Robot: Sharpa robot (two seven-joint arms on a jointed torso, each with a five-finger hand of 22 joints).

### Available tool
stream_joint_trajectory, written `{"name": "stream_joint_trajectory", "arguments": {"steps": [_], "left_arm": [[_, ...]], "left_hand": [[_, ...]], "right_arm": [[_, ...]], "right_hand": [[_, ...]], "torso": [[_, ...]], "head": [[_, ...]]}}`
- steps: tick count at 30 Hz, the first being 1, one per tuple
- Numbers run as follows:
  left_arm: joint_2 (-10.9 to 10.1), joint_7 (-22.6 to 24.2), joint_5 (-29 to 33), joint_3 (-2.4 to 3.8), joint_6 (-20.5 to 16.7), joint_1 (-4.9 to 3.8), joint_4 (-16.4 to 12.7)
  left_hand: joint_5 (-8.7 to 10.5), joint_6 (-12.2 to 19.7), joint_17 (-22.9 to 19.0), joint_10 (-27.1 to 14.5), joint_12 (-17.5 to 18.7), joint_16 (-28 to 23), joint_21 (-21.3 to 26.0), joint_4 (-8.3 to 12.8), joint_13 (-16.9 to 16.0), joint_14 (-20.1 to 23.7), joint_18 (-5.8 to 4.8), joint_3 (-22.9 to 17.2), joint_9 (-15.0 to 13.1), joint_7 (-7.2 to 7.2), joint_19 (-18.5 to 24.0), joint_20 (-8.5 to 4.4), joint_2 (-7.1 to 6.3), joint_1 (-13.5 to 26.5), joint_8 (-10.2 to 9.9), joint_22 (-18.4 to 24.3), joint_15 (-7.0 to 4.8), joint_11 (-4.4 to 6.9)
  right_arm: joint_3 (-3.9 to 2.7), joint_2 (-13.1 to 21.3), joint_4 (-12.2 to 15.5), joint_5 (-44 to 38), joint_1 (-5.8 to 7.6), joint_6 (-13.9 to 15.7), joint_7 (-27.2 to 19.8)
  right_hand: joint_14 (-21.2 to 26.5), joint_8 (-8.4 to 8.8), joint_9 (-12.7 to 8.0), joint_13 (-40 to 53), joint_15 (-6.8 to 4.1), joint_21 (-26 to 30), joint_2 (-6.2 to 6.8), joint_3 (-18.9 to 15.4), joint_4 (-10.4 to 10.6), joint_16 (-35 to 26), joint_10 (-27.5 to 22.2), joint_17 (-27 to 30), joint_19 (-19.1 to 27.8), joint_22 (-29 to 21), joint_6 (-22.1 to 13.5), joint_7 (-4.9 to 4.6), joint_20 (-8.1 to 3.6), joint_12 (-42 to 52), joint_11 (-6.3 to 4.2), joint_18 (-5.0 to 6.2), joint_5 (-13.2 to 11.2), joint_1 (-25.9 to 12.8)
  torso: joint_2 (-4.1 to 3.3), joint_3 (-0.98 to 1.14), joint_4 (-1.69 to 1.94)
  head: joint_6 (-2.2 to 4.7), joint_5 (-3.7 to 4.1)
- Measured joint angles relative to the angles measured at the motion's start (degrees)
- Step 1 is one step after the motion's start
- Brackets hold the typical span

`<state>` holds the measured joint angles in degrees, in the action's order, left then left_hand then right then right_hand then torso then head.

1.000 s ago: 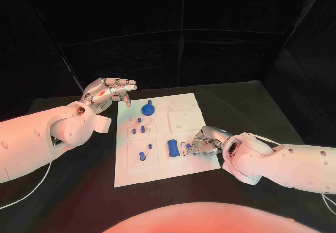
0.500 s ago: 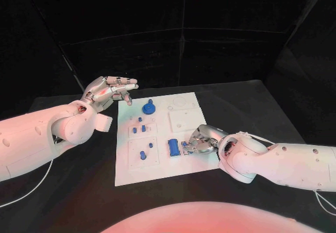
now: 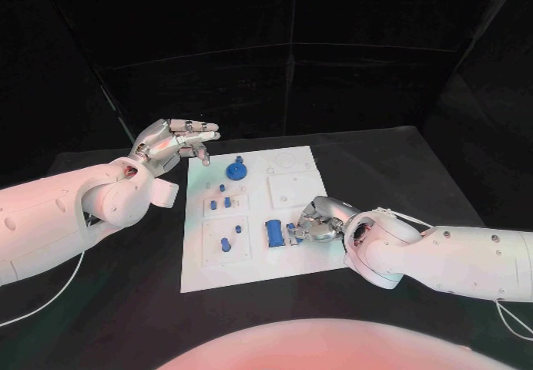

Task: Assemble the parts on the task board

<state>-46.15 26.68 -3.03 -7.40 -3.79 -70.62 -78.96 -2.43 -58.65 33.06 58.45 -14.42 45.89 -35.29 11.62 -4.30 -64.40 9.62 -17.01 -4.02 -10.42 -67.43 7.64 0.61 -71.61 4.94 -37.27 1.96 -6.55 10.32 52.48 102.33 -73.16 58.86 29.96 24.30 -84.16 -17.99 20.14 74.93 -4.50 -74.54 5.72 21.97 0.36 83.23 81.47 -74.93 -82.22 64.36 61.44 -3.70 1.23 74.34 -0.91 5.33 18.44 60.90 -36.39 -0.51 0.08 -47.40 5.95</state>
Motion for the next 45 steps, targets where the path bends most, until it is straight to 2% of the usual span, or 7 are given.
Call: {"name": "stream_joint_trajectory", "arguments": {"steps": [11, 21, 28, 34, 35, 41, 45], "left_arm": [[-0.1, 0.0, 0.0, 0.00, 0.0, -0.04, 0.0], [-0.1, 0.0, 0.0, 0.00, 0.0, -0.05, 0.0], [-0.1, 0.0, 0.0, 0.00, 0.0, -0.05, 0.0], [-0.1, 0.0, 0.0, 0.00, 0.0, -0.05, 0.0], [-0.1, 0.0, 0.0, 0.00, 0.0, -0.05, 0.0], [-0.2, 0.0, 0.0, 0.00, 0.0, -0.05, 0.0], [-0.3, 0.0, 0.0, 0.00, 0.0, -0.05, 0.0]], "left_hand": [[0.00, 0.0, -0.1, 0.0, -0.3, 0.2, 0.0, -0.2, 0.0, 0.0, 0.00, 0.2, 0.0, 0.00, -0.2, -0.18, 0.00, 0.0, 0.0, 0.2, 0.00, 0.00], [0.00, 0.0, -0.1, 0.0, -0.3, 0.2, 0.0, -0.2, 0.0, 0.0, 0.00, 0.2, 0.0, 0.00, -0.2, -0.18, 0.00, 0.0, 0.0, 0.2, 0.00, 0.00], [0.00, 0.0, -0.1, 0.0, -0.3, 0.2, 0.0, -0.2, 0.0, 0.0, -0.01, 0.2, 0.0, 0.00, -0.2, -0.18, 0.00, 0.0, 0.0, 0.1, 0.00, 0.00], [0.00, 0.0, -0.1, 0.0, -0.3, 0.2, 0.0, -0.2, 0.0, 0.0, 0.00, 0.2, 0.0, 0.00, -0.2, -0.18, 0.00, 0.0, 0.0, 0.1, 0.00, 0.00], [0.00, 0.0, -0.1, 0.0, -0.3, 0.2, 0.0, -0.2, 0.0, 0.0, 0.00, 0.2, 0.0, 0.00, -0.2, -0.18, 0.00, 0.0, 0.0, 0.1, 0.00, 0.00], [0.00, 0.0, -0.1, 0.0, -0.3, 0.2, 0.0, -0.2, 0.0, 0.0, 0.00, 0.2, 0.0, 0.00, -0.2, -0.18, 0.00, 0.0, 0.0, 0.1, 0.00, 0.00], [0.00, 0.0, -0.1, 0.0, -0.3, 0.2, 0.0, -0.2, 0.0, 0.0, 0.00, 0.2, 0.0, 0.00, -0.2, -0.18, 0.00, 0.0, 0.0, 0.1, 0.00, 0.00]], "right_arm": [[-0.01, -0.1, 0.0, -0.4, 0.00, 0.1, 0.1], [-0.01, 0.0, 0.1, -0.7, 0.00, 0.2, 0.1], [0.00, 0.2, 0.0, -0.8, 0.00, 0.3, 0.1], [0.00, 0.7, 0.2, -0.9, 0.00, 0.2, 0.0], [0.00, 0.8, 0.3, -1.0, -0.01, 0.2, 0.0], [0.00, 2.2, 1.5, -1.0, -0.01, -0.5, -1.3], [0.00, 3.4, 2.3, -0.7, -0.01, -1.0, -2.9]], "right_hand": [[0.2, -0.15, 0.5, 0.0, -0.23, -0.2, 1.19, -5.1, 2.1, 0.3, 0.2, 0.0, -0.2, 0.2, 0.1, 0.08, -0.21, 0.0, -0.22, 0.00, 4.9, -1.5], [0.2, -0.15, 0.8, 0.0, -0.23, -0.2, 1.21, -10.0, 4.1, 0.3, 0.2, 0.0, -0.2, 0.2, 0.1, 0.08, -0.21, 0.0, -0.22, 0.00, 7.7, -2.1], [0.2, -0.15, 0.8, 0.0, -0.23, -0.2, 1.21, -11.3, 5.1, 0.3, 0.2, 0.0, -0.2, 0.2, 0.1, 0.09, -0.21, 0.0, -0.22, 0.00, 7.9, -2.1], [0.2, -0.43, 1.1, 0.0, -0.23, -0.2, 0.48, -12.4, 3.9, 0.3, 0.2, 0.0, -0.2, 0.4, 0.3, 0.29, -0.24, 0.2, -0.22, 0.00, 8.2, 0.2], [0.2, -0.43, 1.1, 0.0, -0.23, -0.2, 0.44, -12.4, 3.6, 0.3, 0.2, 0.0, -0.3, 0.4, 0.3, 0.29, -0.34, 0.2, -0.24, 0.00, 7.7, 1.0], [0.2, -0.43, 1.2, 0.0, -0.23, -0.2, -0.23, -13.7, 2.2, 0.3, 0.4, 0.0, -0.4, 0.4, 0.1, 0.48, -0.43, 0.2, -0.43, 0.00, 1.1, 3.4], [0.2, -0.43, 1.1, 0.0, -0.23, -0.2, -0.24, -14.9, 2.6, 0.3, 0.4, 0.0, -0.4, 0.3, 0.1, 0.48, -0.43, 0.2, -0.43, 0.00, -0.8, 3.4]], "torso": [[0.05, 0.01, 0.02], [0.07, 0.01, 0.01], [0.07, 0.01, 0.01], [0.10, 0.01, 0.01], [0.11, 0.01, 0.01], [0.10, 0.01, 0.00], [0.10, 0.01, -0.03]], "head": [[-0.15, -0.02], [-0.21, -0.06], [-0.18, 0.04], [-0.09, 0.08], [-0.08, 0.08], [0.00, 0.05], [0.03, -0.03]]}}
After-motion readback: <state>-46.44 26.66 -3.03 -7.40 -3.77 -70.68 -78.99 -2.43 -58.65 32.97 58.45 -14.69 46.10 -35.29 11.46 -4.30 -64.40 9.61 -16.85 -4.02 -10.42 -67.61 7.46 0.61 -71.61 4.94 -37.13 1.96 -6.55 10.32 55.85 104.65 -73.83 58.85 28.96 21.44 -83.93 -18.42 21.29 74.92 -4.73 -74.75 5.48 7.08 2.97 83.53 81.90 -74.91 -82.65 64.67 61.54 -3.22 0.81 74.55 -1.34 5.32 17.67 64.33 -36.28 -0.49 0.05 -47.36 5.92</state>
